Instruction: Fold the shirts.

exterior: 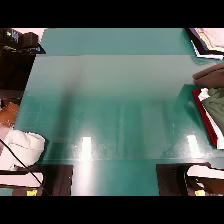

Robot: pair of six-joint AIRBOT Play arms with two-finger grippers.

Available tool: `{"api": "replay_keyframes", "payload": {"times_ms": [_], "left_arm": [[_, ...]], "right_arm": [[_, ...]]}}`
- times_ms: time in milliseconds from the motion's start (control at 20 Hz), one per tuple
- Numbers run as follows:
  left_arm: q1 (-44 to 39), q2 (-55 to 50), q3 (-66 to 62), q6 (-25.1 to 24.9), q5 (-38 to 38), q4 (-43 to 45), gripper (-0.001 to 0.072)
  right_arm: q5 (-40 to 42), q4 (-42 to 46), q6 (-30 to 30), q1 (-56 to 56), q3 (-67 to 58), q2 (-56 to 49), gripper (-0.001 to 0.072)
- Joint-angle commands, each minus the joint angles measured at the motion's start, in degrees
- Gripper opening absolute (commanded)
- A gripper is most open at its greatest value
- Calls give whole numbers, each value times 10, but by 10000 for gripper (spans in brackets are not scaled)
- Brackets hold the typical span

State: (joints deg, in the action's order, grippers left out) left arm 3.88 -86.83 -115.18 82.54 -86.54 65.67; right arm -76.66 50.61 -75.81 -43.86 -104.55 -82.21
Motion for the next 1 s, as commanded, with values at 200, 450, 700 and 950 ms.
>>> {"api": "replay_keyframes", "payload": {"times_ms": [200,450,700,950], "left_arm": [[0,-1,10,-5,4,-1,31],[0,-1,10,-16,4,-1,30],[0,-1,10,-20,3,-1,30],[0,-1,10,-20,0,-1,31]], "right_arm": [[-83,30,-35,-3,-78,19,11],[-134,199,-89,-4,-73,58,13],[-148,293,-97,-4,39,112,15],[-150,396,-111,-17,158,163,18]]}}
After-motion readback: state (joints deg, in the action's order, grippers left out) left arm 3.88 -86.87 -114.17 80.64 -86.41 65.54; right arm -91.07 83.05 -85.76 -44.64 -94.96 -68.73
